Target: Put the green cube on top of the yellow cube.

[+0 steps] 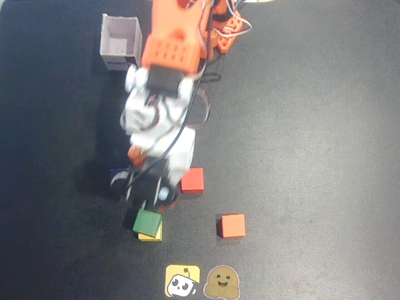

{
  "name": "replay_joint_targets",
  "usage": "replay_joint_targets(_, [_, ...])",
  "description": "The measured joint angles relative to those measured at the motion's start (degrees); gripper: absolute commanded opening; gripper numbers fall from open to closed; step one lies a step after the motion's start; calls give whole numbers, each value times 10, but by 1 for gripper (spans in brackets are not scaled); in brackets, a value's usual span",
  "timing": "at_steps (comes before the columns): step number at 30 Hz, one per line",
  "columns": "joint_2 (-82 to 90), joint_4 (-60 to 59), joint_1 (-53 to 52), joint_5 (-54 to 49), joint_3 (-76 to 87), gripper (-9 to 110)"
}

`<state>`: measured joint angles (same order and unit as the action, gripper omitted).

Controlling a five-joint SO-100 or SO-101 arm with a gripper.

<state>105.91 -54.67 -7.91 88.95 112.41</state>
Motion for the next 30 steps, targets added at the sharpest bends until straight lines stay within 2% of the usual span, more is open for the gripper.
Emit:
replay_joint_targets(14, [355,13,3,-22,326,0])
replay_joint_targets(22, [446,13,8,-73,390,0])
replay_joint_targets(30, [535,-15,20,-83,434,0])
